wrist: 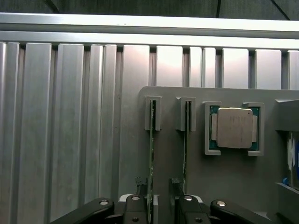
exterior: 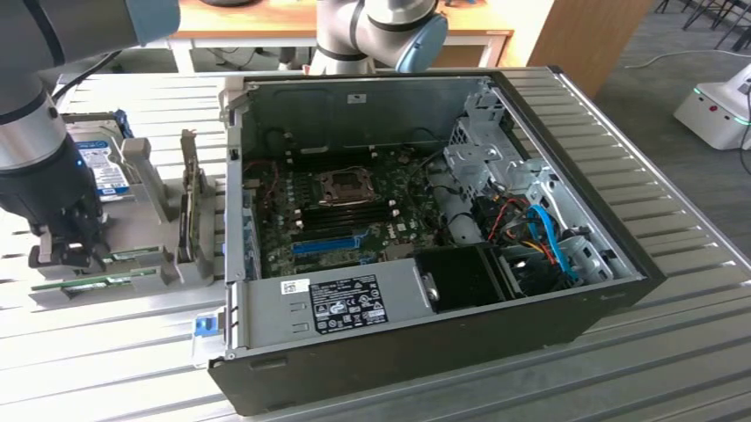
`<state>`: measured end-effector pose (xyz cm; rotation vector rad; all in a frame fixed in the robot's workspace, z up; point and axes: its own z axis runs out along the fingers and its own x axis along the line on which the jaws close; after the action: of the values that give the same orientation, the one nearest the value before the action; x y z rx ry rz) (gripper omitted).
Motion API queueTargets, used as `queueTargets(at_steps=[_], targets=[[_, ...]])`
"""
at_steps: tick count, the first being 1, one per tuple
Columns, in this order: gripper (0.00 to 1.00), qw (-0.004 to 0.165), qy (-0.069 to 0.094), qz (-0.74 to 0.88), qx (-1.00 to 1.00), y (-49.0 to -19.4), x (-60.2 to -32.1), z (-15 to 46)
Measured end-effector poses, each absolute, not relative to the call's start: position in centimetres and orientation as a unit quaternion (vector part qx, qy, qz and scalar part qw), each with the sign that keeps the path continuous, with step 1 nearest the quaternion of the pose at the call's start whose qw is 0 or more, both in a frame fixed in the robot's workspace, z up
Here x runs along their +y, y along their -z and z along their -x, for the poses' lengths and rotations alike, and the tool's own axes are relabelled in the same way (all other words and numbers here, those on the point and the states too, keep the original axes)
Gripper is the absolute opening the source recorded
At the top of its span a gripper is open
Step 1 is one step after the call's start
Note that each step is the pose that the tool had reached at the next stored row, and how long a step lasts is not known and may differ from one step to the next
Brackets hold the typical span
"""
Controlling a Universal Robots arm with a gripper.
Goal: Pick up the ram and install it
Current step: 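Pick up the ram and move it above insertion slot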
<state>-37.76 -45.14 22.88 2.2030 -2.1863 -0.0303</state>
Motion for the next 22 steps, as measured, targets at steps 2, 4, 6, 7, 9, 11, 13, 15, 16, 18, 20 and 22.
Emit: queueTargets(at_steps=[2, 4, 6, 7, 9, 11, 13, 15, 16, 18, 20, 22], targets=[[0.32, 0.019, 0.01, -0.71, -0.704, -22.9, -45.3, 37.8], [0.32, 0.019, 0.01, -0.71, -0.704, -22.9, -45.3, 37.8], [0.32, 0.019, 0.01, -0.71, -0.704, -22.9, -45.3, 37.8], [0.32, 0.019, 0.01, -0.71, -0.704, -22.9, -45.3, 37.8], [0.32, 0.019, 0.01, -0.71, -0.704, -22.7, -45.3, 37.8], [0.32, 0.019, 0.01, -0.71, -0.704, -22.6, -45.3, 37.8], [0.32, 0.019, 0.01, -0.71, -0.704, -22.3, -45.3, 37.8], [0.32, 0.019, 0.01, -0.71, -0.704, -22.1, -45.3, 37.8], [0.32, 0.019, 0.01, -0.71, -0.704, -22.0, -45.3, 37.8], [0.32, 0.019, 0.01, -0.71, -0.704, -21.8, -45.3, 37.8], [0.32, 0.019, 0.01, -0.71, -0.704, -21.6, -45.3, 37.8], [0.32, 0.019, 0.01, -0.71, -0.704, -21.4, -45.3, 37.8]])
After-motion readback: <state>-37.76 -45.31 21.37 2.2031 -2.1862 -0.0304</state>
